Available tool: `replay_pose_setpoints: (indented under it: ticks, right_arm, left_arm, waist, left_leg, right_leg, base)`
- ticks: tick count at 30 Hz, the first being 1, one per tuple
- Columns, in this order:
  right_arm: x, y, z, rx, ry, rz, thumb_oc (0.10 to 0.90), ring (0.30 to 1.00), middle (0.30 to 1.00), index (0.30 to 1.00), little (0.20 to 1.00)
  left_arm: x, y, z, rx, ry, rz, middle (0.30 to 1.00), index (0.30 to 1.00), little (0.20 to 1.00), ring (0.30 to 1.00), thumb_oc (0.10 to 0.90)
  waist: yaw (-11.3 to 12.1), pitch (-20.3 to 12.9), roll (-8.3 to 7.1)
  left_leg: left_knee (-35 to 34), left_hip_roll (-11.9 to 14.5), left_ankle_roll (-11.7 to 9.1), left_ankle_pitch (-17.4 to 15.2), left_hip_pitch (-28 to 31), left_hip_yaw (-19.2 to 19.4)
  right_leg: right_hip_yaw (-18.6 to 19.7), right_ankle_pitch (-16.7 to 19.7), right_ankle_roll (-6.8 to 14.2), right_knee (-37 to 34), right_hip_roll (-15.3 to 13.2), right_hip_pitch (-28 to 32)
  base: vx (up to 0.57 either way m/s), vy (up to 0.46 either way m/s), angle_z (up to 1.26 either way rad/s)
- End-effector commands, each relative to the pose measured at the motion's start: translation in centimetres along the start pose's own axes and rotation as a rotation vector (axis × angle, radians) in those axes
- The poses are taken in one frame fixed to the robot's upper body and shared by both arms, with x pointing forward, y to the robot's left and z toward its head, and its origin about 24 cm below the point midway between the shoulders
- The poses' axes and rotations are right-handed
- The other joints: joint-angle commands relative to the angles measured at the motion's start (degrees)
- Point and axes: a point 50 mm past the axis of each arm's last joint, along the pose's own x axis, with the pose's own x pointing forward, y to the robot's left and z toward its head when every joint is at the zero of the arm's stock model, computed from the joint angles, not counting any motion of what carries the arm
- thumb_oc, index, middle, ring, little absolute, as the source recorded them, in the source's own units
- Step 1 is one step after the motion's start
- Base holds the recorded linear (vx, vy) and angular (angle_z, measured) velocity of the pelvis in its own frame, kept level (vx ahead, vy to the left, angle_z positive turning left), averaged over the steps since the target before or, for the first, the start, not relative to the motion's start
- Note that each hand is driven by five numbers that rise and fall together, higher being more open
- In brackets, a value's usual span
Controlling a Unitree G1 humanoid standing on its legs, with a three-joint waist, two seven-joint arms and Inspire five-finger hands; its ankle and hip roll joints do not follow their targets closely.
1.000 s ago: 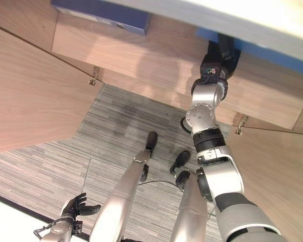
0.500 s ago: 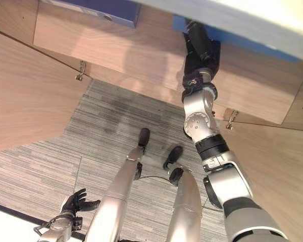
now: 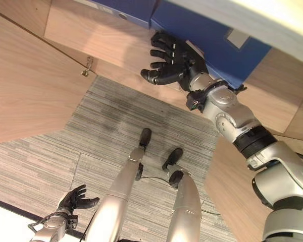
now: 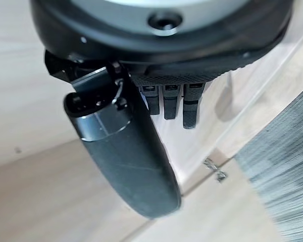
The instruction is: Put the empty folder in the office cabinet
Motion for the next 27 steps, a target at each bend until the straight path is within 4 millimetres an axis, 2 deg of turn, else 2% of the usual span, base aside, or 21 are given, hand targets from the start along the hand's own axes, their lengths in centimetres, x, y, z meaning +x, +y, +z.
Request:
replay_pose_setpoints:
  ticks: [1, 2, 3, 5, 7, 11, 13, 15, 16, 17, 18, 23, 26, 27]
  right_arm:
    - [-1.4, -1.7, 0.6, -0.269, 0.034, 0.014, 0.800, 0.900, 0.900, 0.900, 0.900]
    - [-1.6, -2.4, 0.9, -0.383, 0.068, 0.005, 0.800, 0.900, 0.900, 0.900, 0.900]
    - [-2.4, -4.9, 2.2, -0.871, 0.217, -0.031, 0.800, 0.900, 0.900, 0.900, 0.900]
    - [-2.1, -6.1, 3.3, -1.128, 0.293, -0.043, 0.800, 0.900, 0.900, 0.900, 0.900]
    - [-2.0, -7.4, 4.0, -1.255, 0.346, -0.096, 0.800, 0.900, 0.900, 0.900, 0.900]
    - [-1.8, -8.1, 4.1, -1.310, 0.374, -0.126, 0.800, 0.900, 0.900, 0.900, 0.900]
    - [-2.1, -8.2, 3.5, -1.300, 0.395, -0.114, 0.800, 0.900, 0.900, 0.900, 0.900]
    - [-3.1, -10.4, 2.9, -1.368, 0.504, -0.196, 0.800, 0.900, 0.900, 0.900, 0.900]
    - [-3.4, -12.0, 3.5, -1.386, 0.530, -0.319, 0.800, 0.900, 0.900, 0.900, 0.900]
    - [-3.3, -12.0, 3.4, -1.386, 0.529, -0.319, 0.800, 0.900, 0.900, 0.900, 0.900]
    - [-3.2, -12.7, 4.0, -1.382, 0.523, -0.412, 0.800, 0.900, 0.900, 0.900, 0.900]
    - [-3.2, -13.4, 4.0, -1.367, 0.534, -0.517, 0.800, 0.900, 0.900, 0.900, 0.900]
    - [-3.8, -14.3, 3.8, -1.423, 0.610, -0.560, 0.800, 0.900, 0.900, 0.900, 0.900]
    - [-4.7, -15.5, 4.0, -1.464, 0.681, -0.611, 0.800, 0.900, 0.900, 0.900, 0.900]
  left_arm:
    - [-2.9, 2.3, -6.6, 0.081, 0.187, 0.021, 0.900, 0.900, 0.900, 0.900, 0.800]
    - [-3.0, 2.3, -6.7, 0.077, 0.189, 0.028, 0.900, 0.900, 0.900, 0.900, 0.800]
    - [-3.2, 2.8, -6.6, 0.076, 0.178, 0.049, 0.900, 0.900, 0.900, 0.900, 0.800]
    - [-3.2, 3.3, -6.5, 0.083, 0.175, 0.064, 0.900, 0.900, 0.900, 0.900, 0.800]
    - [-3.2, 3.4, -6.3, 0.081, 0.169, 0.067, 0.900, 0.900, 0.900, 0.900, 0.800]
    - [-3.1, 3.4, -6.1, 0.083, 0.159, 0.062, 0.900, 0.900, 0.900, 0.900, 0.800]
    - [-3.1, 3.2, -5.9, 0.087, 0.149, 0.052, 0.900, 0.900, 0.900, 0.900, 0.800]
    - [-3.1, 3.2, -5.7, 0.079, 0.137, 0.049, 0.900, 0.900, 0.900, 0.900, 0.800]
    - [-2.9, 3.2, -5.6, 0.066, 0.138, 0.066, 0.900, 0.900, 0.900, 0.900, 0.800]
    - [-2.9, 3.3, -5.6, 0.066, 0.139, 0.067, 0.900, 0.900, 0.900, 0.900, 0.800]
    - [-2.7, 3.2, -5.3, 0.054, 0.135, 0.079, 0.900, 0.900, 0.900, 0.900, 0.800]
    - [-2.5, 3.0, -5.4, 0.047, 0.147, 0.093, 0.900, 0.900, 0.900, 0.900, 0.800]
    - [-2.4, 2.7, -5.2, 0.044, 0.140, 0.083, 0.900, 0.900, 0.900, 0.900, 0.800]
    - [-2.3, 2.7, -5.0, 0.052, 0.136, 0.080, 0.900, 0.900, 0.900, 0.900, 0.800]
  waist:
    - [1.0, -1.1, 0.34]
    - [0.7, -1.1, 0.04]
    - [-0.3, -1.1, -1.18]
    - [-0.5, -1.1, -1.76]
    - [-0.6, -1.1, -2.06]
    - [-0.6, -1.1, -2.22]
    - [-0.6, -1.1, -2.28]
    - [-0.4, -1.1, -2.12]
    - [-0.2, -1.1, -1.83]
    - [-0.2, -1.1, -1.92]
    - [0.0, -1.1, -1.70]
    - [0.0, -1.1, -1.57]
    - [0.1, -1.1, -1.46]
    - [0.2, -1.1, -1.36]
  left_leg:
    - [1.3, 1.0, 0.0, -7.7, 1.5, 0.0]
    - [1.3, 1.1, 0.0, -7.7, 1.4, 0.1]
    - [0.4, 1.4, -0.1, -7.5, 1.4, 0.1]
    - [0.2, 1.4, -0.2, -7.5, 1.4, 0.1]
    - [0.0, 1.4, -0.2, -7.5, 1.6, -0.1]
    - [-0.3, 1.4, -0.1, -7.4, 1.7, -0.2]
    - [-0.5, 1.3, -0.1, -7.3, 1.7, -0.3]
    - [-0.7, 1.2, 0.0, -7.3, 1.8, -0.4]
    - [-0.9, 1.1, 0.1, -7.3, 2.0, -0.5]
    - [-0.9, 1.1, 0.1, -7.3, 2.0, -0.4]
    - [-0.9, 1.0, 0.1, -7.3, 2.0, -0.4]
    - [-1.0, 0.9, 0.3, -7.3, 2.1, -0.5]
    - [-1.1, 0.8, 0.3, -7.3, 2.2, -0.6]
    - [-1.2, 0.6, 0.3, -7.3, 2.4, -0.7]
  right_leg:
    - [-0.4, 3.4, 4.1, -4.5, -0.3, 1.9]
    - [-0.4, 3.6, 4.1, -4.7, -0.3, 1.8]
    - [-0.5, 4.0, 4.2, -5.7, -0.2, 1.7]
    - [-0.6, 4.3, 4.2, -6.1, -0.1, 1.7]
    - [-0.6, 4.4, 4.2, -6.5, 0.0, 1.9]
    - [-0.8, 4.4, 4.3, -6.6, 0.0, 2.1]
    - [-0.9, 4.3, 4.3, -6.7, 0.0, 2.2]
    - [-1.1, 4.3, 4.3, -7.0, 0.1, 2.5]
    - [-1.0, 4.5, 4.3, -7.2, 0.3, 2.5]
    - [-1.0, 4.5, 4.3, -7.2, 0.3, 2.5]
    - [-0.8, 4.5, 4.2, -7.4, 0.4, 2.5]
    - [-0.8, 4.3, 4.1, -7.3, 0.6, 2.6]
    - [-0.8, 4.3, 4.1, -7.4, 0.7, 2.8]
    - [-0.9, 4.2, 4.1, -7.4, 0.7, 3.0]
  base:
    - [0.00, 0.000, 0.00]
    - [-0.01, 0.036, 0.03]
    - [0.00, 0.000, 0.00]
    - [0.00, 0.000, 0.00]
    - [0.00, 0.000, 0.00]
    - [0.00, -0.006, 0.00]
    - [0.00, -0.004, -0.02]
    - [0.00, 0.000, 0.00]
    - [0.00, 0.000, 0.00]
    - [0.00, 0.000, 0.00]
    - [-0.01, 0.000, -0.04]
    - [0.00, 0.000, -0.01]
    - [0.00, -0.006, -0.07]
    - [-0.01, -0.020, -0.19]
